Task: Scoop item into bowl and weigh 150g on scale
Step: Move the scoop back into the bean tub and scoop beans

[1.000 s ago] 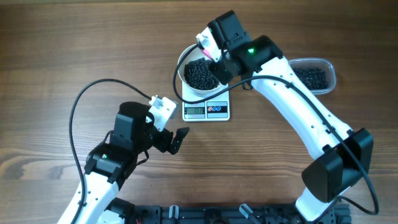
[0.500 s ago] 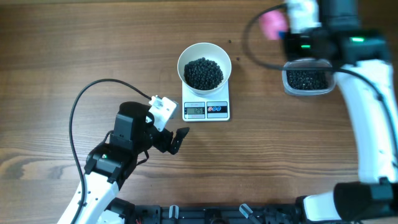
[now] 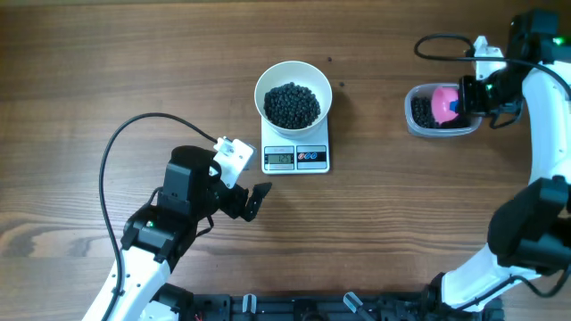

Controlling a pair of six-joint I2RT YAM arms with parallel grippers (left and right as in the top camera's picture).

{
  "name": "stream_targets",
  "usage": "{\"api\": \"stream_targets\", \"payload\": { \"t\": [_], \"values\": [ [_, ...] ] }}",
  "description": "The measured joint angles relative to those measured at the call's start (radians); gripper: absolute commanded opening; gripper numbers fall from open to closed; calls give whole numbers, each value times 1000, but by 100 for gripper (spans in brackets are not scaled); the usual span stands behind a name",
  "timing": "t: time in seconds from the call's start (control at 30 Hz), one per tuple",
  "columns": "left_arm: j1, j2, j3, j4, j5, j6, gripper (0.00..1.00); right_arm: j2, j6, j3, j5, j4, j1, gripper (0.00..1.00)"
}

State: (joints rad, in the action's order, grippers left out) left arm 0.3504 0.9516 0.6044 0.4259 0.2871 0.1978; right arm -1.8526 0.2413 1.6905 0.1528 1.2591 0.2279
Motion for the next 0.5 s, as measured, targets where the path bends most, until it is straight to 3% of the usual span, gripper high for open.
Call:
{"api": "stream_targets", "payload": {
  "t": [0.5],
  "values": [
    [0,0,0,0,0,0,100,-129,14,2,195,54,-37,4]
  ]
}}
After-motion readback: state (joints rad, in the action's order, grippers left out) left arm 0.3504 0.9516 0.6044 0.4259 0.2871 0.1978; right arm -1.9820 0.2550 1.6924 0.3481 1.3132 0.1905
